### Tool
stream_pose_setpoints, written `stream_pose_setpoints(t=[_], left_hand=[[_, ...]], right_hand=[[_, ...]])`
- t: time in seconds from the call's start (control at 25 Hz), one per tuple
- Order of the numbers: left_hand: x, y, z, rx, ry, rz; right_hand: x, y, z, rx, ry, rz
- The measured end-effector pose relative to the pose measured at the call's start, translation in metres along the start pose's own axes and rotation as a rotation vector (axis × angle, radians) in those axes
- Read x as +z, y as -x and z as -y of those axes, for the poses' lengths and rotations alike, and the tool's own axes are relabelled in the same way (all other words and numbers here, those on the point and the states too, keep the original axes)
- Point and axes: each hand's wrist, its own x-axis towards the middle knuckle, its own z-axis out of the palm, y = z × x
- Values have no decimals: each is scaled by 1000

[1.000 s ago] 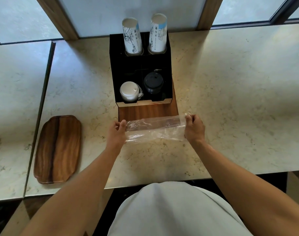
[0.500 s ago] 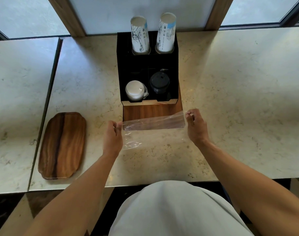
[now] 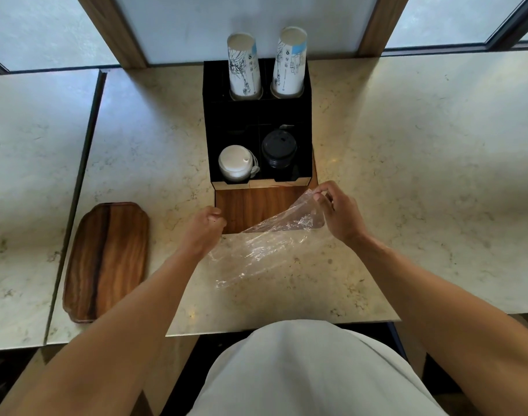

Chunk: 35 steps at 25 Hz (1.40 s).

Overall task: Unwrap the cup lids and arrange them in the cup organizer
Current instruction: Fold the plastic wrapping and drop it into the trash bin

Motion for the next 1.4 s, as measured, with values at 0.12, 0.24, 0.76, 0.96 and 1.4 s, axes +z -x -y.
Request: stream_pose_setpoints(t=[0.12, 0.24, 0.76, 0.96, 1.4], left_hand=[[6, -9, -22, 48, 6, 263], [19, -12, -38, 92, -50, 487], [26, 0, -36, -136, 502, 260], [33, 6, -43, -190, 672, 276], [46, 8, -39, -202, 602, 200]], right_hand=[[-8, -8, 11, -70, 1, 42], [-8, -14, 25, -132, -4, 118], [-8, -17, 31, 297, -358, -25], [13, 9, 23, 238, -307, 397], [34, 25, 23, 392, -531, 327]])
